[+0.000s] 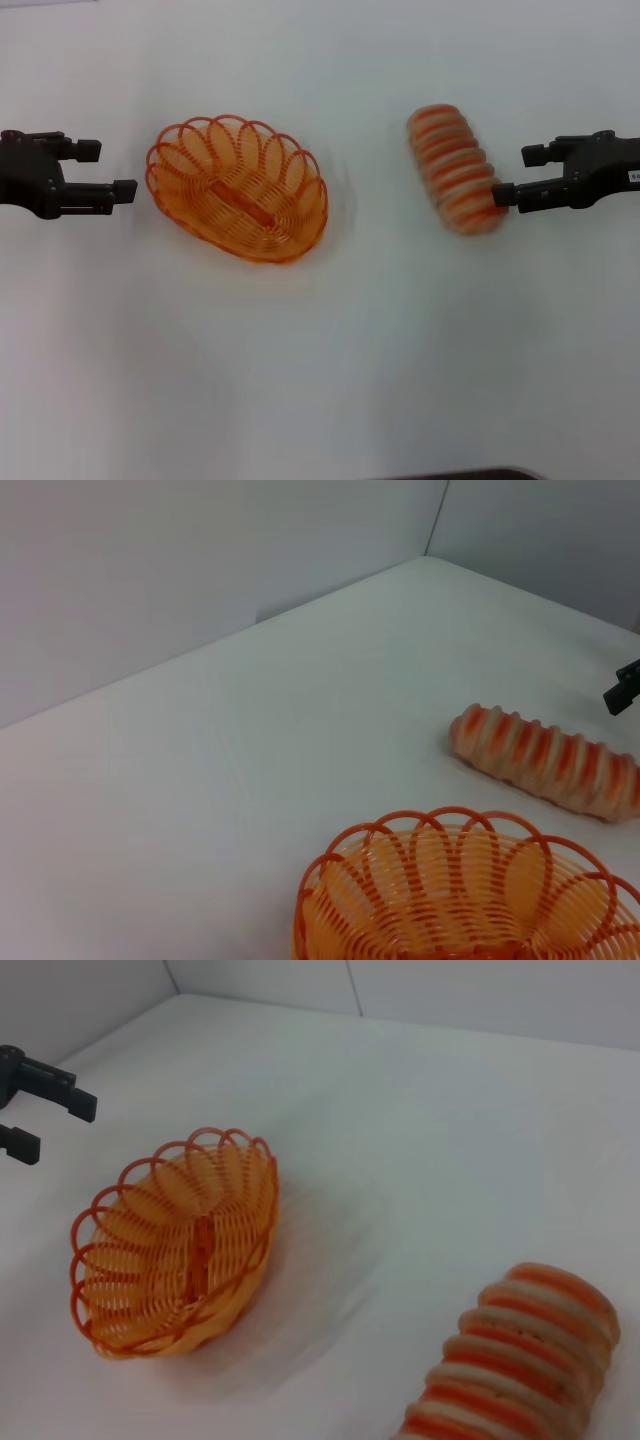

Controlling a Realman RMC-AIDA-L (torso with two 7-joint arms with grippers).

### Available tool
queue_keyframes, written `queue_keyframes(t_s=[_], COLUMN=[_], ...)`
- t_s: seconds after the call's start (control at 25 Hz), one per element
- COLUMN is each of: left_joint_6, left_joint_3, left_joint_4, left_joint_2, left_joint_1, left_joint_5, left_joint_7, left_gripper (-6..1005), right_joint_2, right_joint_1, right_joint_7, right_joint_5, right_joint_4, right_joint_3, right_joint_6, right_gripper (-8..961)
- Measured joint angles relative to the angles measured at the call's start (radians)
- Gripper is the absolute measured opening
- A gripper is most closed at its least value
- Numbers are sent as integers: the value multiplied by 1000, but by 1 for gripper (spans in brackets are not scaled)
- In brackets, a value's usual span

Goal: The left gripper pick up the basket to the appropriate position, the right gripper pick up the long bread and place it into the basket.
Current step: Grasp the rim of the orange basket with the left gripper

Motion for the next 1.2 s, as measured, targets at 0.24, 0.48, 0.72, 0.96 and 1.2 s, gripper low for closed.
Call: queue_keyframes(t_s=[0.24,0.48,0.72,0.96,1.2], left_joint_6=[0,-3,-13,-44,-73], left_joint_3=[-1,-2,-4,2,62], left_joint_4=[0,3,7,7,23], left_joint_2=[0,-1,2,10,25], left_joint_1=[0,-1,-27,-80,-130], left_joint_5=[0,-1,-4,0,25], left_joint_7=[-1,-19,-121,-328,-557], left_gripper=[803,803,804,803,802], right_joint_2=[-1,0,1,-2,-10], right_joint_1=[2,9,12,21,28], right_joint_7=[5,5,8,14,26], right_joint_5=[2,2,1,0,-1], right_joint_4=[-1,-1,-2,-3,-3], right_joint_3=[0,0,0,-3,-5], right_joint_6=[0,2,2,-8,-18], right_gripper=[926,925,925,925,925])
